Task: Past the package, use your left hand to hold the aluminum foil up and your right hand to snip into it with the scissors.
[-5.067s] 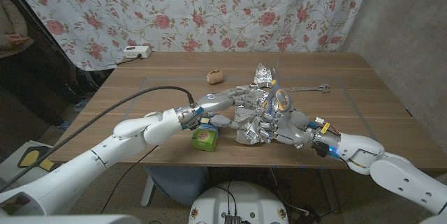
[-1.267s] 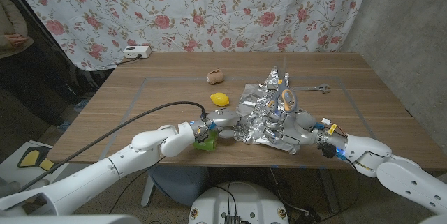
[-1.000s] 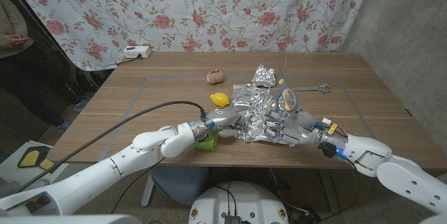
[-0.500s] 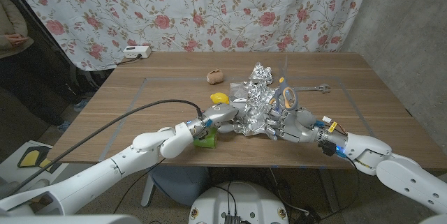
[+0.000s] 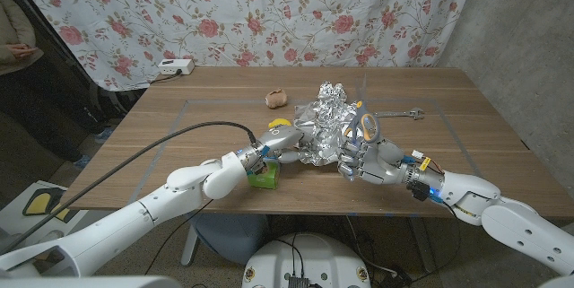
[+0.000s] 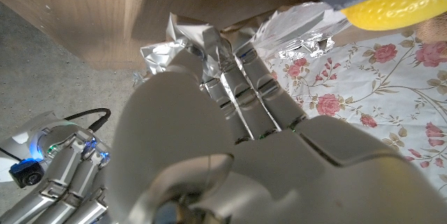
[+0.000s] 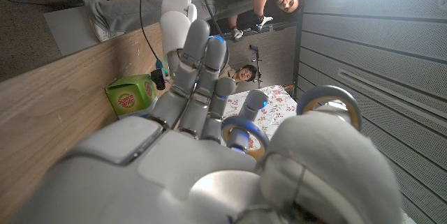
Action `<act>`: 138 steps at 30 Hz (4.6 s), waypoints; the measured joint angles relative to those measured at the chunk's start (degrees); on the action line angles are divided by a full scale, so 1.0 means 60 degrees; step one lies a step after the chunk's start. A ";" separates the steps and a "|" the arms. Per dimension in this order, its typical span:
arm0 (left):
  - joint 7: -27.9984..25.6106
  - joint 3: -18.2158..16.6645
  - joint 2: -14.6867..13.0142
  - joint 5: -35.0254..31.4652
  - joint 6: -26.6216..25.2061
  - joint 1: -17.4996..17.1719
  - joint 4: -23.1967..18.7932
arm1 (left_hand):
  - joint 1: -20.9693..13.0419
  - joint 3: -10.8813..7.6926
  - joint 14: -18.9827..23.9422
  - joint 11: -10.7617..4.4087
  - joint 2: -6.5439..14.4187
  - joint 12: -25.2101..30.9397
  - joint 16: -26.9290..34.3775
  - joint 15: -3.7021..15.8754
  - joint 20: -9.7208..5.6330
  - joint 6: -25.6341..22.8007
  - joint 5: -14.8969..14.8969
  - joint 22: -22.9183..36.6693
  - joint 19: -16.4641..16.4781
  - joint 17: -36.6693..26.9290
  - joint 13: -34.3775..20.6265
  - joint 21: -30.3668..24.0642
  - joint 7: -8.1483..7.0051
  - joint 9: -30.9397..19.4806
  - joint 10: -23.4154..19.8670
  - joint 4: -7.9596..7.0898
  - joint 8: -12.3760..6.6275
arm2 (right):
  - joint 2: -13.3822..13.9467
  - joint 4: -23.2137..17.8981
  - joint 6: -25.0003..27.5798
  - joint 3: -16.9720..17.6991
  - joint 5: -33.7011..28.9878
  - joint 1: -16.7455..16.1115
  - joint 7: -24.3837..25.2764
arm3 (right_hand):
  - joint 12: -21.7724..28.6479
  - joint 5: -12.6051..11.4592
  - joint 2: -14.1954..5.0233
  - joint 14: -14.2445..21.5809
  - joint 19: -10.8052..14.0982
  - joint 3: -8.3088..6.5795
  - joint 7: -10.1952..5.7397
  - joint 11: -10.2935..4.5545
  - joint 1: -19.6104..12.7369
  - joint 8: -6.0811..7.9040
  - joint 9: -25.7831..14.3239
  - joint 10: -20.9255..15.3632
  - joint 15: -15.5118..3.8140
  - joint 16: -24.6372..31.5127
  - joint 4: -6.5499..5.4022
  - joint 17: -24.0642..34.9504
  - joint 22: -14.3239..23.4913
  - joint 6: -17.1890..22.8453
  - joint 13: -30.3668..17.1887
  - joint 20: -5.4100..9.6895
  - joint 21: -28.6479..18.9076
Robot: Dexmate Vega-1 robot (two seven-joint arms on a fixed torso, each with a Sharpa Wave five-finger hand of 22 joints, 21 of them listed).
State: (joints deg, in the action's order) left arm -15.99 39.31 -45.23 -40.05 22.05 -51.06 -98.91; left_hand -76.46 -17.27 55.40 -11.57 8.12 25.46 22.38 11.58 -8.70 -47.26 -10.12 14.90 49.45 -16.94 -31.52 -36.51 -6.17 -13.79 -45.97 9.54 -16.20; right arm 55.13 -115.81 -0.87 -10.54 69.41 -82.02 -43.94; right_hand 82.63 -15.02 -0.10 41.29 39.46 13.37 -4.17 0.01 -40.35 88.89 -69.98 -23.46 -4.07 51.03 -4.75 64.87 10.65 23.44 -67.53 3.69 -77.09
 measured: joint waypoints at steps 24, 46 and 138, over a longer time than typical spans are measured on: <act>0.0388 -0.0457 -0.0035 0.0397 -0.0008 0.0047 -0.0354 | -0.0125 0.0026 0.0084 0.0001 -0.0020 0.0073 -0.0081 0.0016 -0.0016 -0.0021 0.0037 0.0026 -0.0195 0.0053 -0.0175 -0.0203 0.0021 -0.0037 0.0002 -0.0024 0.0001 | 0.0065 -0.0033 0.0092 -0.0176 -0.0094 0.0098 0.0022 | -0.0079 0.0000 -0.0126 -0.0002 0.0000 0.0263 0.0000 -0.0026 -0.0126 -0.0285 0.0164 0.0024 0.0000 -0.0153 -0.0078 0.0043 0.0000 0.0000 0.0047 0.0000 0.0101; 0.0569 -0.0452 0.0212 0.0455 0.0085 0.0611 0.0117 | -0.0128 0.0066 0.0086 0.0001 -0.0020 0.0073 -0.0134 0.0019 -0.0017 -0.0020 0.0072 0.0024 -0.0296 0.0021 -0.0304 -0.0387 0.0021 -0.0083 0.0002 -0.0064 0.0001 | 0.0496 -0.0201 0.0148 -0.0255 -0.0270 -0.0158 0.0246 | -0.0282 0.0000 0.0028 -0.0003 -0.0001 0.0644 0.0003 0.0053 -0.0072 -0.0579 0.0344 0.0066 0.0001 -0.0313 -0.0303 0.0062 0.0000 -0.0003 0.0146 -0.0001 0.0210; 0.0171 -0.0466 0.0335 0.0277 0.0066 0.1174 0.0092 | -0.0174 0.0145 0.0102 0.0001 0.0023 -0.0048 -0.0218 0.0036 -0.0069 -0.0020 0.0035 -0.0047 -0.0688 -0.0181 -0.0570 -0.1053 -0.0082 -0.0147 0.0003 -0.0142 0.0053 | 0.1522 0.0132 0.0534 -0.0893 -0.0328 -0.0387 0.0328 | -0.0551 -0.0045 0.0265 -0.0227 0.0085 0.0893 0.0345 0.0442 0.0471 -0.1550 0.0553 0.0453 0.0051 -0.0673 -0.0554 -0.0089 -0.0042 -0.0345 0.0089 -0.0092 0.0807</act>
State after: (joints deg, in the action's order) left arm -14.96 36.51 -43.22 -38.39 22.44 -44.02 -98.36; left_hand -77.50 -16.40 56.01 -11.56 8.26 25.17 21.08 11.80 -9.12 -47.38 -9.92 14.62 45.32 -18.03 -34.94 -42.82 -6.66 -14.67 -45.95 8.68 -15.88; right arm 64.27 -115.02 2.33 -15.90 67.45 -84.34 -41.97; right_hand 79.32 -15.29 1.49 39.93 39.97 18.72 -2.10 2.66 -37.53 79.59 -66.66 -20.74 -3.76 46.99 -8.08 64.34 10.40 21.37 -67.00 3.13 -72.25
